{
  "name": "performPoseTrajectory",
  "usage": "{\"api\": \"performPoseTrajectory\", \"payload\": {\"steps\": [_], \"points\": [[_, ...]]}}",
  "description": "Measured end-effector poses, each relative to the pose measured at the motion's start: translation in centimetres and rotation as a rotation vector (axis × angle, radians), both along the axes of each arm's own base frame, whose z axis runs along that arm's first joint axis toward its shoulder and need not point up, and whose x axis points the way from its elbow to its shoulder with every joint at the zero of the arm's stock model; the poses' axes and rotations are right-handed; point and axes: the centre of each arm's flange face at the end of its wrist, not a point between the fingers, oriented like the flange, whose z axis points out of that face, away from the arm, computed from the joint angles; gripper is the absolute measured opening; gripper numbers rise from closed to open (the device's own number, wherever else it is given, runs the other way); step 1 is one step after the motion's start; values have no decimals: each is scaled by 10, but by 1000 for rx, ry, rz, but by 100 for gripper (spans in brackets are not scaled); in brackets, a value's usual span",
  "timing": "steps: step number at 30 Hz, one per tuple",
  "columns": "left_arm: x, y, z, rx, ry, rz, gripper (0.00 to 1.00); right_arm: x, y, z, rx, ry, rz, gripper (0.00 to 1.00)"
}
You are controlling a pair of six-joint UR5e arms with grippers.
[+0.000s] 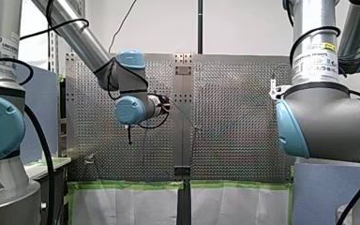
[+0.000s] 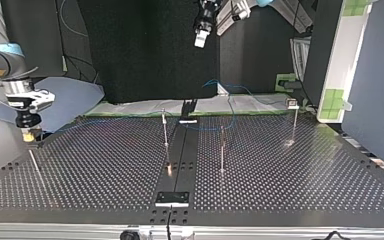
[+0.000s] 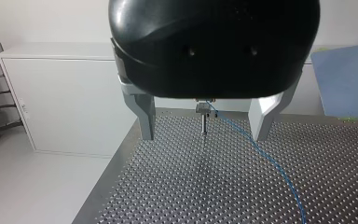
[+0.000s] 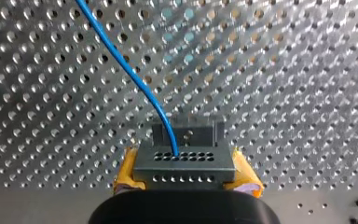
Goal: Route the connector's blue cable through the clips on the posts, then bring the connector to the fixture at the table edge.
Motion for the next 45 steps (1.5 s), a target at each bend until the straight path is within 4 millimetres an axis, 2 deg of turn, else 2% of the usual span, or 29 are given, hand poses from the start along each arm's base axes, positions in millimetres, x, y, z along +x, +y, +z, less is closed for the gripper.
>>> {"api": "performPoseTrajectory", "payload": {"steps": [20,45], "points": [[2,0,0,3,-2,2,100,3,-15,2,7,14,1,0],[2,1,0,11,-4,5,100,9,-15,2,5,30,50,0]]}}
